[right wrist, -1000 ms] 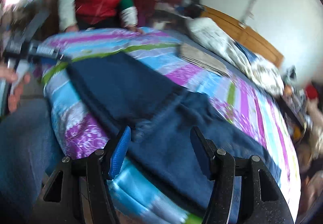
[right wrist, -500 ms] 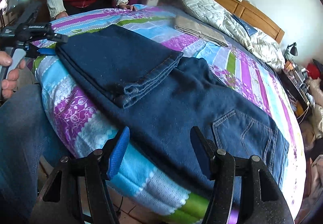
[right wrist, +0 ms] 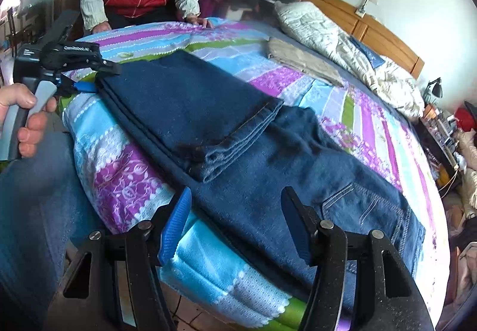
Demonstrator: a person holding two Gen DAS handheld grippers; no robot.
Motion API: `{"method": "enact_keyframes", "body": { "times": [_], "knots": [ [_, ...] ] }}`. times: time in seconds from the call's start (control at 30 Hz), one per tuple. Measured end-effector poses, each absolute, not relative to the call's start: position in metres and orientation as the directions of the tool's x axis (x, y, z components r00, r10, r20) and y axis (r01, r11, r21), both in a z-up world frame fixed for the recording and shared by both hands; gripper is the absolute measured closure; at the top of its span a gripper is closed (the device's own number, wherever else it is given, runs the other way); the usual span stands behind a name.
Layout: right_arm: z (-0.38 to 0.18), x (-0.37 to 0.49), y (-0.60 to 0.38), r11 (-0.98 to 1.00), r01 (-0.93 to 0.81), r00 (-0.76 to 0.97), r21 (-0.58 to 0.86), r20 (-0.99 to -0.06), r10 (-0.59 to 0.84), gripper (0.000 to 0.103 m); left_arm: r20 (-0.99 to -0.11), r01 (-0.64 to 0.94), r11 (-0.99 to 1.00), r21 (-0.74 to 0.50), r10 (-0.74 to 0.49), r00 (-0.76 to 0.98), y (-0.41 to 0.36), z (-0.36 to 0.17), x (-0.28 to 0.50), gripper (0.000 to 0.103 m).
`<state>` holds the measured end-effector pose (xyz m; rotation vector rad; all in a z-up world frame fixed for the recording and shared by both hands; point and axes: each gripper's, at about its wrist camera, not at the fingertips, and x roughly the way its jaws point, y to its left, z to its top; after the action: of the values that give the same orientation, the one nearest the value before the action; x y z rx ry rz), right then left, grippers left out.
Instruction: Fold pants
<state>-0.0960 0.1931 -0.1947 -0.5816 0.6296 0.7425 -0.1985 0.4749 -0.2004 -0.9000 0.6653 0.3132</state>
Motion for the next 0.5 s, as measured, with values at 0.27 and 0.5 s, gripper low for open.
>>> {"method": "enact_keyframes", "body": {
  "times": [0.27, 0.5],
  "knots": [
    [-0.180, -0.052, 0.214, 0.649, -0.761, 0.459, -0.009, -0.715, 0.528, 0.044, -0.648, -0.552, 0.556, -0.622, 0.030, 0.761, 0.479, -0.207, -0.194, 0.065],
    [-0.191, 0.022, 0.290, 0.642, -0.757, 0.369, 0.123, -0.730, 0.575, 0.058, -0.640, -0.538, 0.552, -0.637, 0.012, 0.769, 0.480, -0.209, -0.198, 0.067]
  ]
}}
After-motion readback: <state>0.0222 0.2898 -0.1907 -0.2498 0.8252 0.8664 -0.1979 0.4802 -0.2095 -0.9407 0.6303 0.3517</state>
